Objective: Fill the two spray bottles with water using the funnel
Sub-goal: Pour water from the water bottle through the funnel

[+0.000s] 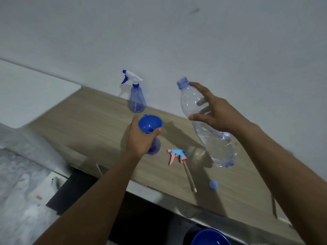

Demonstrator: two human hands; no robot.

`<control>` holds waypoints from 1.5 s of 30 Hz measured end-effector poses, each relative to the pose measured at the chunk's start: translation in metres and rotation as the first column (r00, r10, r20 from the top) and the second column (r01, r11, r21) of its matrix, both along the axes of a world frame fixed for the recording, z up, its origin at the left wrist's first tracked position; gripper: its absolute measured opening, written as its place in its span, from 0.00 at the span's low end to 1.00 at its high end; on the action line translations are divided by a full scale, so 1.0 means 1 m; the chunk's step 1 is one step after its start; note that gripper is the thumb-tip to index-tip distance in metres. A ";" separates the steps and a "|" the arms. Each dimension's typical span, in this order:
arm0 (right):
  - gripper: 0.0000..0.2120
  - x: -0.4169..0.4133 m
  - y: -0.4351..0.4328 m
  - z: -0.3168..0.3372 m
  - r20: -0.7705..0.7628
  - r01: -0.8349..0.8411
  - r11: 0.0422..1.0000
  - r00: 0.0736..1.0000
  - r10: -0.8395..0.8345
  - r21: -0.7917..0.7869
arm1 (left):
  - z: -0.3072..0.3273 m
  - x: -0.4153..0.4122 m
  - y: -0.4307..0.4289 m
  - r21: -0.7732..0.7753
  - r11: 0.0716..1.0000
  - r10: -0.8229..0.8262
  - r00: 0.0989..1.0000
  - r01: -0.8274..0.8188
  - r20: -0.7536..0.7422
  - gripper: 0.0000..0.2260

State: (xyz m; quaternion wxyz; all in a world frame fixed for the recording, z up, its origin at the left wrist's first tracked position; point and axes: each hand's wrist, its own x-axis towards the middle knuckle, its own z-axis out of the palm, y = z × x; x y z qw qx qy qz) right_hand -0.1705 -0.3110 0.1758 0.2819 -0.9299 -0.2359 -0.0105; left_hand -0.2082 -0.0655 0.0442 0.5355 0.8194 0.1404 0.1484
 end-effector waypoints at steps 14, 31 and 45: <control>0.45 0.015 0.038 -0.013 -0.185 -0.184 0.881 0.976 0.113 -0.435 | 0.017 -0.014 0.007 -0.009 0.992 -0.129 0.991 0.128 -0.035 0.14; 0.45 0.016 0.044 -0.006 -0.296 -0.190 0.806 0.955 0.019 -0.560 | 0.025 -0.010 0.012 0.023 0.987 -0.155 0.983 0.158 -0.098 0.19; 0.46 0.020 0.048 -0.007 -0.301 -0.214 0.762 0.953 0.027 -0.611 | 0.022 -0.008 0.014 -0.004 0.985 -0.174 0.980 0.175 -0.093 0.19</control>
